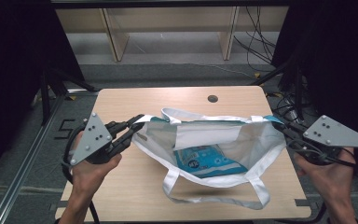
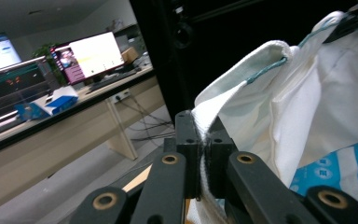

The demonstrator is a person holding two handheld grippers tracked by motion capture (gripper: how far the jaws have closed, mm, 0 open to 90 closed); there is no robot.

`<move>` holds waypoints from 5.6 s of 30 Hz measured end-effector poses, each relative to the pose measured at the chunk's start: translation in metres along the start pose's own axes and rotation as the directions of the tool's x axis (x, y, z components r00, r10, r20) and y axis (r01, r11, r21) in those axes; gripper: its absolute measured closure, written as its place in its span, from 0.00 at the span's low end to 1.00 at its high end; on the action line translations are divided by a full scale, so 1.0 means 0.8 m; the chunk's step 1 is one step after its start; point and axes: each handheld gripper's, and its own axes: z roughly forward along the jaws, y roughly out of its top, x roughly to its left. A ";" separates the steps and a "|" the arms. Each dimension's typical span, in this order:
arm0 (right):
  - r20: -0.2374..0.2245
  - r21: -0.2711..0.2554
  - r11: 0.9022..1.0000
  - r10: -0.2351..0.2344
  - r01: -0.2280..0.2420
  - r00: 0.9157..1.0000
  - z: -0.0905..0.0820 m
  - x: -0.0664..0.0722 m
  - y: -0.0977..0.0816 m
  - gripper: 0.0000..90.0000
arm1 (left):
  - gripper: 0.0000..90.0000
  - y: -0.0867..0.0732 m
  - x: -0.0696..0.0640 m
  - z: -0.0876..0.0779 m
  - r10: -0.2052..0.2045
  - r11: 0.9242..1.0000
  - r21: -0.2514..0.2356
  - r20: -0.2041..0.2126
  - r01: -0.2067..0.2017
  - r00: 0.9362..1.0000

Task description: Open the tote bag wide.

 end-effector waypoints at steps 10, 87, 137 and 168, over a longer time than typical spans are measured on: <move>0.009 0.003 1.000 -0.025 0.025 1.000 0.007 -0.010 0.028 0.99 | 0.97 -0.007 0.016 0.014 -0.167 0.985 -0.024 0.055 0.169 0.984; -0.094 0.572 0.820 0.091 -0.021 0.991 0.192 0.033 -0.250 0.99 | 0.93 -0.297 -0.032 0.157 -0.272 0.789 0.594 0.112 0.155 0.956; -0.538 0.446 0.886 0.153 0.126 0.829 0.133 0.084 -0.149 0.89 | 0.93 -0.230 -0.108 0.087 -0.362 0.819 0.533 0.192 0.213 0.912; -0.378 0.547 0.836 0.197 0.046 0.905 0.226 0.103 -0.199 0.83 | 0.74 -0.253 -0.063 0.141 -0.232 0.789 0.603 0.121 0.115 0.965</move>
